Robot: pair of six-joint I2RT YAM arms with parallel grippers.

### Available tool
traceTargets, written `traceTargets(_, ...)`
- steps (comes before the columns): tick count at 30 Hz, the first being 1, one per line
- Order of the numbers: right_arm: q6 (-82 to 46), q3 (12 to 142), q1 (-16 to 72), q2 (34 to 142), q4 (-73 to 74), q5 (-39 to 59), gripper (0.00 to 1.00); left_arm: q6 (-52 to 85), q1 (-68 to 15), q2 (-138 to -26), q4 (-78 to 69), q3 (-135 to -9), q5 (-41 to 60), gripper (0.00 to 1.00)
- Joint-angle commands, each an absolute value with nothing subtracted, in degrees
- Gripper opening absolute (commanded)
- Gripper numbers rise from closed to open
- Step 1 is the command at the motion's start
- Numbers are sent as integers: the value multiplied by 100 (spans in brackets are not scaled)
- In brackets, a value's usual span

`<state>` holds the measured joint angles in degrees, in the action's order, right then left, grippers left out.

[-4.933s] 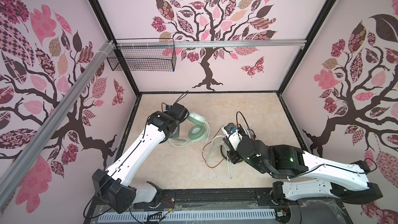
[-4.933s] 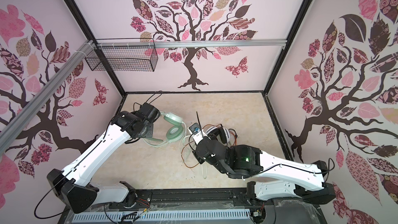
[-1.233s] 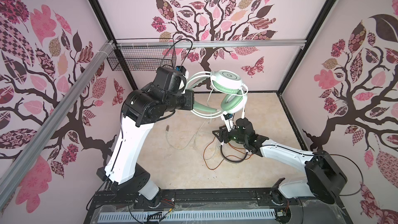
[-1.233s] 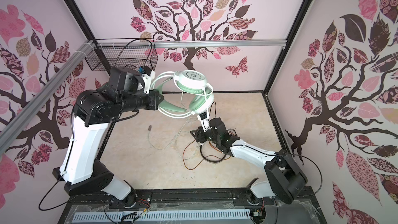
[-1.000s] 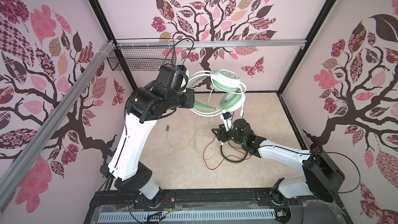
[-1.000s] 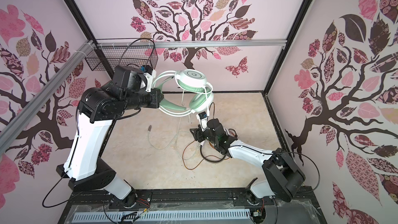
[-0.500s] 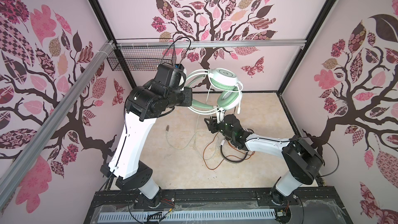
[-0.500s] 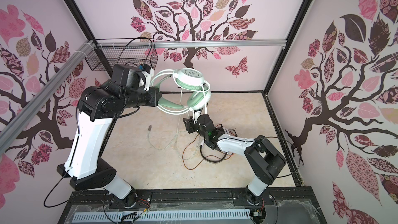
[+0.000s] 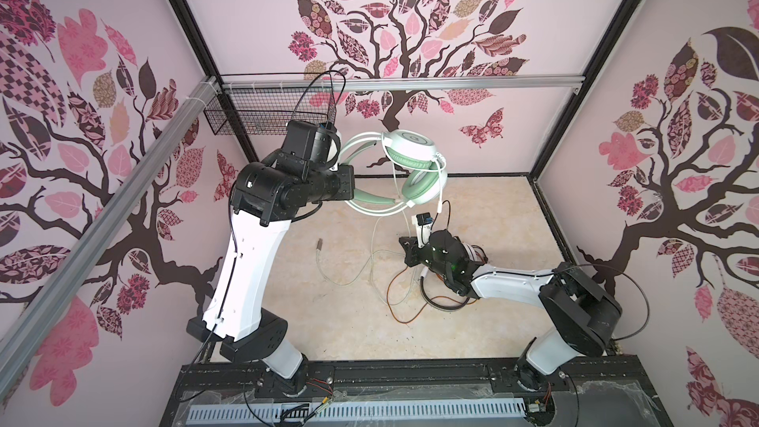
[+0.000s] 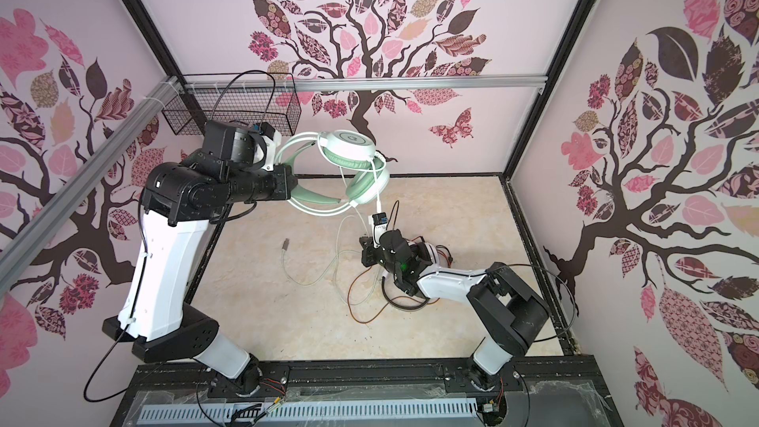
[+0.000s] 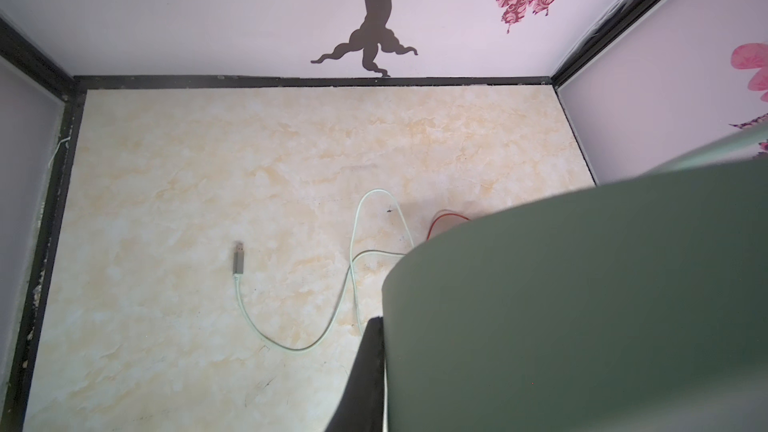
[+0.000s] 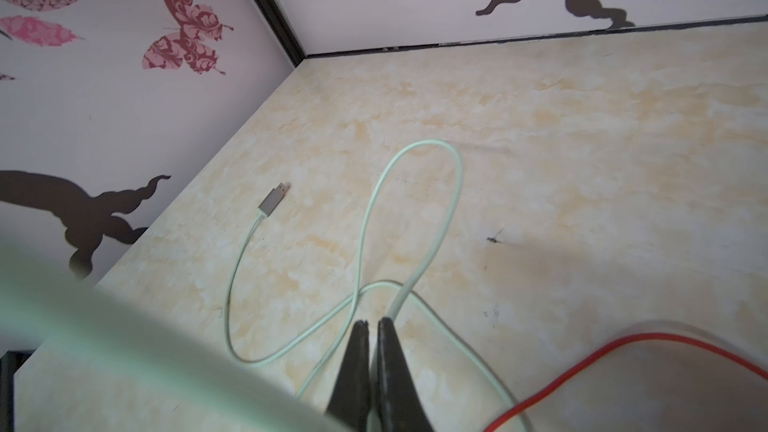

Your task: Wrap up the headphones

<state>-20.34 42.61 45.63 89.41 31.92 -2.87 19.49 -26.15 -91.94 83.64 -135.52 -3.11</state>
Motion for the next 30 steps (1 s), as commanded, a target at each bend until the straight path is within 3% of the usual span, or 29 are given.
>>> traceTargets(1,-1752,3976,5123,8261,2308,-681,0,2153,-2500,-8919,7721,-13325,-118,0)
traceTargets(8,-1827,3471,6589,7337,1168,-1975,0,2115,-2168,-8740,7582,-12872,-57,0)
traceTargets(15,-1969,3818,7660,6902,-187,-3107,0,2007,-2164,-8627,7649,-12551,-334,0)
traceTargets(22,-1963,4756,8666,7076,-1707,-4353,0,1904,-2163,-8477,7696,-12020,-1085,0)
traceTargets(30,-1975,5930,9122,7417,-3143,-5414,0,1905,-2171,-8215,7586,-10890,-1443,0)
